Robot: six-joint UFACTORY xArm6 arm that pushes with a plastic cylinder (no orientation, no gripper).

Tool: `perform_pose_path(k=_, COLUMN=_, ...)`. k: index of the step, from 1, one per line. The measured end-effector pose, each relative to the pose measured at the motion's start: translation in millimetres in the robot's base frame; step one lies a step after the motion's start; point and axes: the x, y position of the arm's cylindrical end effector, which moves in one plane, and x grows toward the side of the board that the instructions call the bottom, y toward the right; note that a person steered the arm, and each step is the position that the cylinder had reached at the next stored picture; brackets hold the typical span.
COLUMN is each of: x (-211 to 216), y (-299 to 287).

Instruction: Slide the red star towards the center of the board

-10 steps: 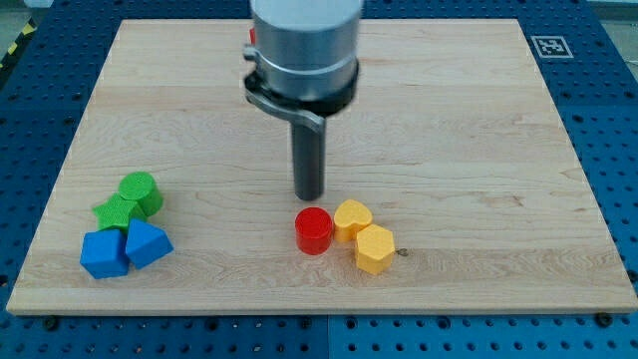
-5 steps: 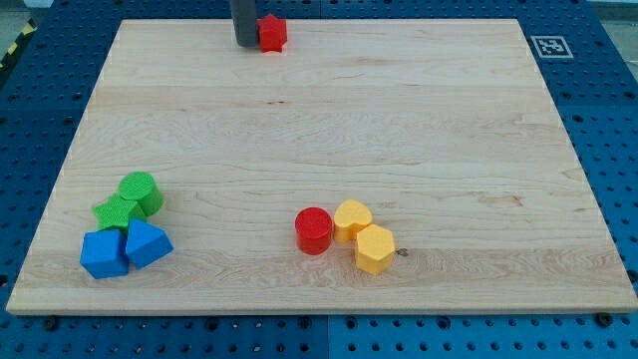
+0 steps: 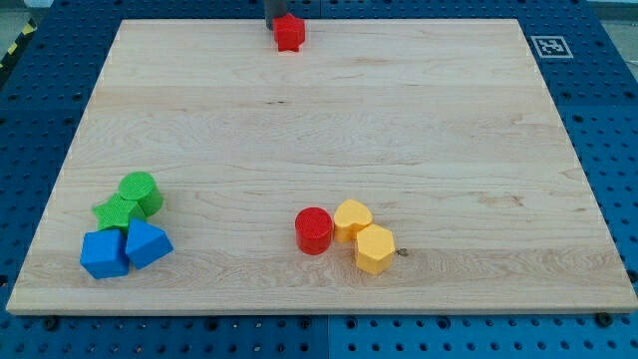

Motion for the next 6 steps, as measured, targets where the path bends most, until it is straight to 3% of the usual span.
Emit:
perform_pose_path(k=4, x=94.3, y=105.9)
perform_pose_path(k=5, x=134.2, y=111.3)
perform_pose_path(k=6, x=142.6, y=121.8)
